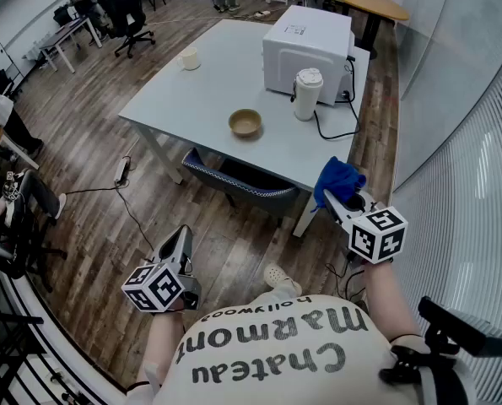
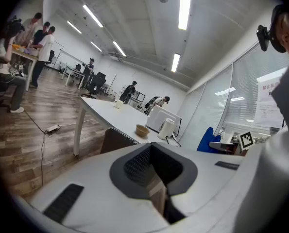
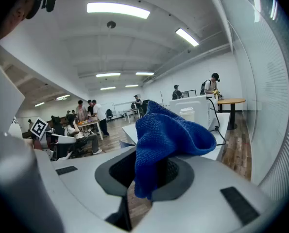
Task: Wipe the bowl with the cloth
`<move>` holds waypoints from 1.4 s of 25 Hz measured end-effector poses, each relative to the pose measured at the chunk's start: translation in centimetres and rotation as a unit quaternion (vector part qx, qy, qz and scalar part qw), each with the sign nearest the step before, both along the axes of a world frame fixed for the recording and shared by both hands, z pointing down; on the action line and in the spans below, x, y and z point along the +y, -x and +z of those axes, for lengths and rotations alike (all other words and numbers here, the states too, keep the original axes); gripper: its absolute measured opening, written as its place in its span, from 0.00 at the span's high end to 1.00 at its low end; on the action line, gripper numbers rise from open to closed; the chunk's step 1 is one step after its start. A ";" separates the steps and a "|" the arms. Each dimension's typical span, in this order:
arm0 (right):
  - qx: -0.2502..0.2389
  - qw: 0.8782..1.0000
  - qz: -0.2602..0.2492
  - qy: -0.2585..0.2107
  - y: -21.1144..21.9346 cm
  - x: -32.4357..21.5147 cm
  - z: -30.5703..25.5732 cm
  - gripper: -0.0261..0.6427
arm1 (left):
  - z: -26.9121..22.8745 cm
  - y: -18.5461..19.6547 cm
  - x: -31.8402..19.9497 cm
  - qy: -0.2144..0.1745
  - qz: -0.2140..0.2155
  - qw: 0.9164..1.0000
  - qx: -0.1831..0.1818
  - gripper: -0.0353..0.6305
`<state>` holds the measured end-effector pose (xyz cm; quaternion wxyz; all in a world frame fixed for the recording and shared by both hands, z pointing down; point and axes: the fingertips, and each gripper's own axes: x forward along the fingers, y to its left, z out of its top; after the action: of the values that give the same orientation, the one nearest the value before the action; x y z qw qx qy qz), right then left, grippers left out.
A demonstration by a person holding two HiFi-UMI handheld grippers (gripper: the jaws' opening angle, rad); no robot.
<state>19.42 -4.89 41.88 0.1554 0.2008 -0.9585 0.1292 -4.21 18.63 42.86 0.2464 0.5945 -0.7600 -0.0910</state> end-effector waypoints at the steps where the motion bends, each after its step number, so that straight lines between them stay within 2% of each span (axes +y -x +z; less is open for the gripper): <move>1: 0.000 1.000 0.001 0.000 -0.2 0.1 0.0 0.86 | -0.1 -0.1 0.1 0.000 0.001 1.000 0.000 0.95; 8: 0.002 1.000 0.009 0.004 -1.2 1.0 0.1 0.86 | -0.3 -0.7 1.2 0.000 0.003 1.000 0.001 0.95; 15: -0.023 0.999 0.012 0.020 -1.2 1.8 -0.4 0.86 | -1.2 -0.4 1.5 -0.019 -0.001 1.000 0.010 0.95; 19: -0.015 0.999 0.020 0.029 -0.6 1.6 0.1 0.86 | -2.0 0.4 1.7 -0.037 -0.006 0.999 -0.003 0.95; 23: -0.015 0.999 0.028 0.035 1.6 0.6 0.4 0.86 | -3.2 2.4 0.0 -0.069 0.001 0.998 -0.007 0.95; 31: -0.007 0.998 0.055 0.042 7.3 -4.8 0.6 0.86 | -3.2 8.8 -7.3 -0.073 0.042 0.996 0.005 0.95; 35: -0.019 0.997 0.058 0.050 11.6 -7.1 -0.7 0.86 | -4.7 12.2 -10.9 -0.064 0.078 0.995 -0.013 0.95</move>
<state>7.82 -11.98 41.22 0.1392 0.2458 -0.9403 0.1900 -16.39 7.70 38.14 0.2043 0.6678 -0.7069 -0.1123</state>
